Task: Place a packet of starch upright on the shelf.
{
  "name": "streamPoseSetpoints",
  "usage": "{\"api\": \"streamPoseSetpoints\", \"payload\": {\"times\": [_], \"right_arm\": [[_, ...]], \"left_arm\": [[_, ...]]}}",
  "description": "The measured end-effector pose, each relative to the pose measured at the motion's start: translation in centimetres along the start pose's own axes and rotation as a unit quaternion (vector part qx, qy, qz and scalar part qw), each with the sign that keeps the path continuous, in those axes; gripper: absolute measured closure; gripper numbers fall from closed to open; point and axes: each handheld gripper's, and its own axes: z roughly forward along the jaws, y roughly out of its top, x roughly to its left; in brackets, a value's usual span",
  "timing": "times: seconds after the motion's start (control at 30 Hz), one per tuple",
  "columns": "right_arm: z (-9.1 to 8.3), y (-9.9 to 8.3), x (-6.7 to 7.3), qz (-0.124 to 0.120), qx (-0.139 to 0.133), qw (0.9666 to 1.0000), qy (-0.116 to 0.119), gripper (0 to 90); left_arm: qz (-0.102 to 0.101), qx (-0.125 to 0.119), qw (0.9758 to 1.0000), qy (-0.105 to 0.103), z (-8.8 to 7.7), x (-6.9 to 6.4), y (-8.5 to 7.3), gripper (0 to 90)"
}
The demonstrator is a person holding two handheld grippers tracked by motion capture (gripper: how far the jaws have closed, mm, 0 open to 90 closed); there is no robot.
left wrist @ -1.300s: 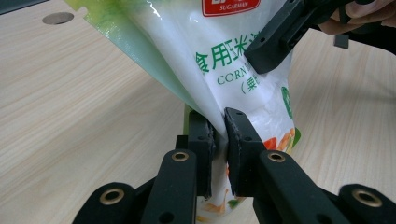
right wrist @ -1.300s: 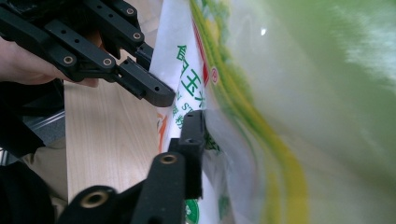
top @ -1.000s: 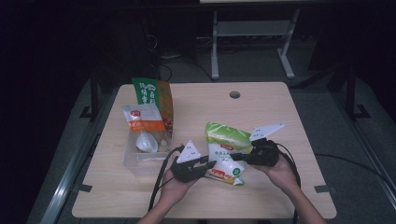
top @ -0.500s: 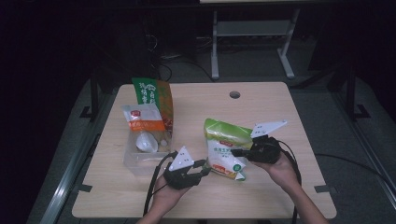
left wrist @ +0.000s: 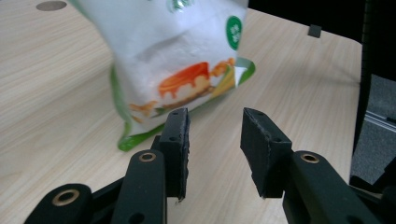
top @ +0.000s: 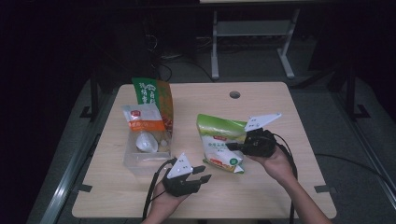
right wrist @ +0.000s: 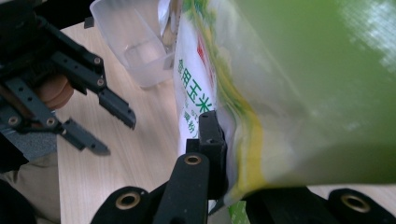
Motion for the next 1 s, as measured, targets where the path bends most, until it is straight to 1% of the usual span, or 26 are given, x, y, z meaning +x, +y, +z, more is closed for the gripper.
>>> {"api": "streamPoseSetpoints", "payload": {"times": [0.03,0.1,0.17,0.2,0.4,0.5,0.53,0.63,0.77,0.83,0.87,0.9,0.93,0.97,1.0], "right_arm": [[0.1,0.5,0.1,-0.002,0.000,1.0000,0.001,87.9],[0.2,0.7,0.2,-0.003,-0.001,1.0000,0.000,87.9],[0.4,1.4,0.3,-0.008,-0.005,0.9999,0.003,88.0],[0.4,1.4,0.3,-0.008,-0.005,0.9999,0.003,88.0],[0.9,2.7,0.6,-0.015,-0.010,0.9998,0.005,88.1],[1.1,3.5,0.8,-0.019,-0.014,0.9997,0.007,88.1],[1.3,4.0,1.0,-0.020,-0.015,0.9996,0.011,88.1],[1.6,4.5,1.1,-0.024,-0.015,0.9995,0.012,88.1],[2.1,5.5,1.7,-0.030,-0.022,0.9991,0.020,88.2],[2.6,6.3,2.0,-0.031,-0.027,0.9987,0.030,88.2],[2.6,6.3,2.0,-0.031,-0.027,0.9987,0.030,88.2],[2.9,6.8,2.3,-0.037,-0.028,0.9983,0.034,88.2],[2.9,6.8,2.3,-0.037,-0.028,0.9983,0.034,88.2],[3.2,7.4,2.6,-0.041,-0.027,0.9982,0.035,88.2],[3.2,7.4,2.6,-0.041,-0.027,0.9982,0.035,88.2]], "left_arm": [[0.000,-0.001,1.0000,-0.004,0.0,-0.2,-0.1,61.1],[-0.002,-0.002,1.0000,-0.007,0.0,-0.3,-0.1,60.9],[0.002,-0.001,1.0000,-0.007,-0.1,-0.5,-0.2,60.1],[0.003,-0.002,0.9999,-0.010,-0.1,-0.6,-0.2,60.1],[0.013,0.005,0.9998,-0.016,-0.2,-0.8,-0.3,58.4],[0.009,-0.001,0.9998,-0.017,-0.1,-1.0,-0.3,57.3],[0.011,0.002,0.9998,-0.017,-0.1,-1.0,-0.4,57.2],[0.013,0.001,0.9998,-0.018,-0.2,-1.1,-0.4,56.9],[0.018,0.003,0.9997,-0.018,-0.4,-1.2,-0.6,56.6],[0.017,0.002,0.9997,-0.019,-0.6,-1.4,-0.7,56.3],[0.021,0.003,0.9996,-0.019,-0.6,-1.4,-0.7,56.3],[0.023,0.004,0.9996,-0.018,-0.7,-1.5,-0.8,56.3],[0.021,0.006,0.9996,-0.018,-0.8,-1.6,-0.8,56.3],[0.024,0.006,0.9995,-0.018,-0.9,-1.6,-0.8,56.1],[0.021,0.004,0.9996,-0.019,-1.0,-1.6,-0.9,56.1]]}}
